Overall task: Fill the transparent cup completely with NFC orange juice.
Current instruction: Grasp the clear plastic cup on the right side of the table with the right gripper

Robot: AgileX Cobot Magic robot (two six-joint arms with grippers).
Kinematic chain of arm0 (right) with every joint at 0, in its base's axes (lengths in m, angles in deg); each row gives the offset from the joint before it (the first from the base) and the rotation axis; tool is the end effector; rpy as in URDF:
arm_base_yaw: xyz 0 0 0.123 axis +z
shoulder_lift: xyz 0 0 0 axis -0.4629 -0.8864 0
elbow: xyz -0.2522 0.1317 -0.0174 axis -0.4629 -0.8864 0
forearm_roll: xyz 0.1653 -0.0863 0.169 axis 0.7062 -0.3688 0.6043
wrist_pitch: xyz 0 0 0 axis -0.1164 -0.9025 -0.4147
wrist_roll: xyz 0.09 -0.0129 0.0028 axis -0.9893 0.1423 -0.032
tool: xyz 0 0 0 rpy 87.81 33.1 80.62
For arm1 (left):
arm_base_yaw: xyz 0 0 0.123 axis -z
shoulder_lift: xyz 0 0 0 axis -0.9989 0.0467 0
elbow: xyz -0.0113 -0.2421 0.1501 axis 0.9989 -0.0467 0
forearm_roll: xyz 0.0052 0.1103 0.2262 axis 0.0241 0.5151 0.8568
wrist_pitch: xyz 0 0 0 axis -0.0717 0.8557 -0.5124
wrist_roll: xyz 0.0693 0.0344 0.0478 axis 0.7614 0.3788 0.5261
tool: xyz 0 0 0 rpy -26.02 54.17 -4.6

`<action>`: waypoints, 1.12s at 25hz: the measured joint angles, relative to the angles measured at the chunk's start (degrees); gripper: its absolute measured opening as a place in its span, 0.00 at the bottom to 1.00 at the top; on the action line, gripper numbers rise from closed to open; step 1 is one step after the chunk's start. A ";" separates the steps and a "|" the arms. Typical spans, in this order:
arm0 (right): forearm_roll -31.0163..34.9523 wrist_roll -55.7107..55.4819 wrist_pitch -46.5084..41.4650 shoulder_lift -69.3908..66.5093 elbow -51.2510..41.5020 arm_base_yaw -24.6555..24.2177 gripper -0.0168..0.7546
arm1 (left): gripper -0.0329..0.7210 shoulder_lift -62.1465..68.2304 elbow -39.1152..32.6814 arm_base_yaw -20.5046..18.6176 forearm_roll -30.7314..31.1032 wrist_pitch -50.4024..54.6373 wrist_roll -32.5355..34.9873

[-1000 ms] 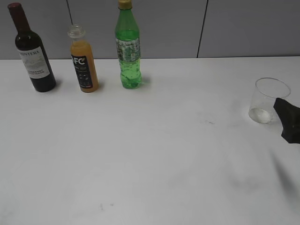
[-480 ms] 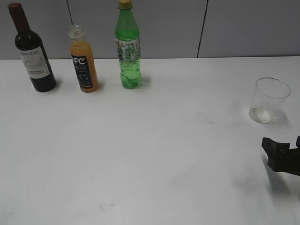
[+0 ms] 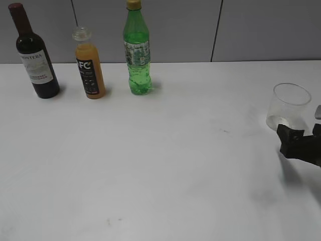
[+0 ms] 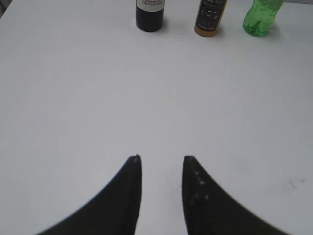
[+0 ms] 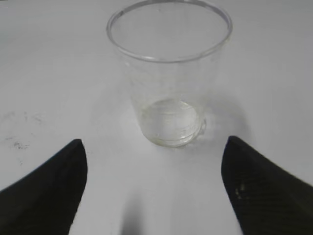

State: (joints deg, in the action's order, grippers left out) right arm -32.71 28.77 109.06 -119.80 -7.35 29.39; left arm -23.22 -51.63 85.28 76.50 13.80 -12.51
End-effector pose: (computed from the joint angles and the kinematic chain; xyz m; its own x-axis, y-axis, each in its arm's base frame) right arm 0.2333 0.0094 0.0959 -0.3526 0.0434 -0.9348 -0.0331 0.9977 0.0588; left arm 0.0003 -0.0100 0.2646 -0.5167 0.0448 -0.8550 0.0907 0.9959 -0.0026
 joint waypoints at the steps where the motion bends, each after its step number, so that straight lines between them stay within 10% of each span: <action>1: 0.01 -0.01 0.00 -1.03 0.78 0.00 0.89 | 0.35 0.00 0.00 0.00 0.00 0.00 0.00; 28: 0.26 -3.00 0.05 -15.83 18.35 0.00 0.86 | 0.35 0.00 0.00 0.00 0.00 0.00 0.00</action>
State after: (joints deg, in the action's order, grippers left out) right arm -32.45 25.77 109.11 -135.64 11.00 29.39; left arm -23.22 -51.63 85.28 76.50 13.80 -12.51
